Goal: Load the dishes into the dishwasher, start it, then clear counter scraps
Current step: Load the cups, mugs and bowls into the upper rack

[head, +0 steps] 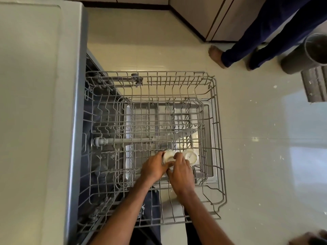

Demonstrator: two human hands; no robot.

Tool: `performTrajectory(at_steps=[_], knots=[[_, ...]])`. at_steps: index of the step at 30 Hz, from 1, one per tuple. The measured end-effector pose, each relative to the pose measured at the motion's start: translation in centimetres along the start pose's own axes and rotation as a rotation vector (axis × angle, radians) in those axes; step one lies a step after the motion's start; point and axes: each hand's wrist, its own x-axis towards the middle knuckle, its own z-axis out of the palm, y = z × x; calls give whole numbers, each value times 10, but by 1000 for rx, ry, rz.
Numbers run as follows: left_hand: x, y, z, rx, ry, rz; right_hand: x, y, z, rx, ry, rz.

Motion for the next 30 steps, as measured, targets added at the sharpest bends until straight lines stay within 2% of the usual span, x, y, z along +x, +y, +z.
performTrajectory(at_steps=[7,19,25,30], knots=[[14,-11,15,-105,46,-40,8,4,12,-10,16,2],[8,-5,9,-38,-12,-29,-2,8,6,64,11,47],[-7,-2,0,-12,28,-6,-10,11,-1,75,43,33],[-38,6,-16,18,125,-20,-27,6,-28,47,35,-13]])
